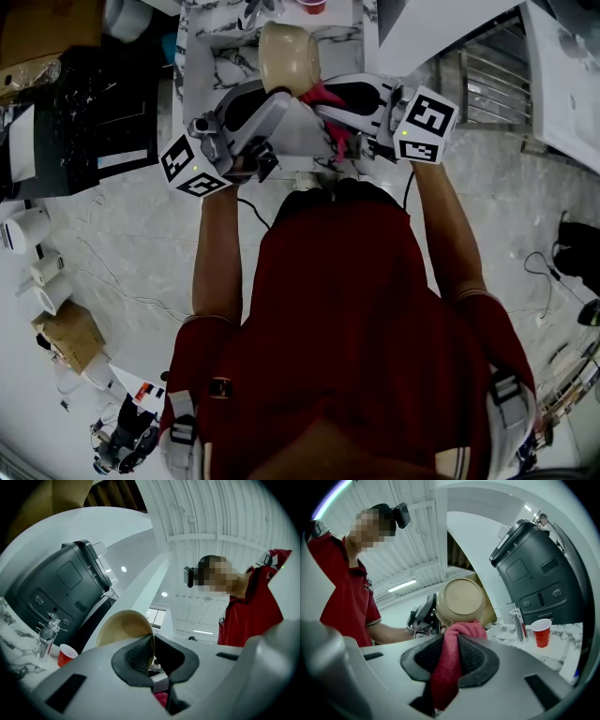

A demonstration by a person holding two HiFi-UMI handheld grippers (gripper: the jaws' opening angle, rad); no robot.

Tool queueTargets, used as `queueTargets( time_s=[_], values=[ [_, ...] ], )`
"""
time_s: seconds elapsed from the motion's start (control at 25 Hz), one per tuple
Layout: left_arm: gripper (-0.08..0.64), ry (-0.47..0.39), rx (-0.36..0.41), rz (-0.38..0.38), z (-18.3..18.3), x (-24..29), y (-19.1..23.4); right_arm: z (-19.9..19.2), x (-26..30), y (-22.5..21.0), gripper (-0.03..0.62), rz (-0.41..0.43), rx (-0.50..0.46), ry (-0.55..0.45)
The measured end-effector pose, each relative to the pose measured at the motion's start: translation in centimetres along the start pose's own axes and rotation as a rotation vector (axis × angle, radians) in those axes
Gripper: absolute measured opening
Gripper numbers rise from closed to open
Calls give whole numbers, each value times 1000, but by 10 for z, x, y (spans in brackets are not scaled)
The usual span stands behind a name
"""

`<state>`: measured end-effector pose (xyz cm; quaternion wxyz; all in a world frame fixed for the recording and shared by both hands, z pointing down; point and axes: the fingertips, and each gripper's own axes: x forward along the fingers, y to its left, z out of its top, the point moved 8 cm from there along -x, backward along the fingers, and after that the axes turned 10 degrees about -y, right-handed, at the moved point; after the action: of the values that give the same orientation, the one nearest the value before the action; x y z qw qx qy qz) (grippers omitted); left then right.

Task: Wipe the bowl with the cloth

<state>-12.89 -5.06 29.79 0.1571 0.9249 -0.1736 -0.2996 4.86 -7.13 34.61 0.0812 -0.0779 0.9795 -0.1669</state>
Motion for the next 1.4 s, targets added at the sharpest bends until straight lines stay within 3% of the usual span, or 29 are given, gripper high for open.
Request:
queueTargets(
  time_s=[0.44, 0.76, 1.16, 1.4],
  values=[
    [20, 104, 105, 198, -9, -6, 12, 4, 4, 22, 89, 61, -82, 56],
    [20, 193, 124, 293, -18, -14, 21, 16, 1, 30, 89, 65, -133, 8],
    [20, 231, 111, 303, -20, -16, 22, 27, -5, 28, 89, -7, -207, -32],
    [20, 299, 124, 272, -26, -13, 17, 36, -7, 28, 89, -45, -245, -73]
  ],
)
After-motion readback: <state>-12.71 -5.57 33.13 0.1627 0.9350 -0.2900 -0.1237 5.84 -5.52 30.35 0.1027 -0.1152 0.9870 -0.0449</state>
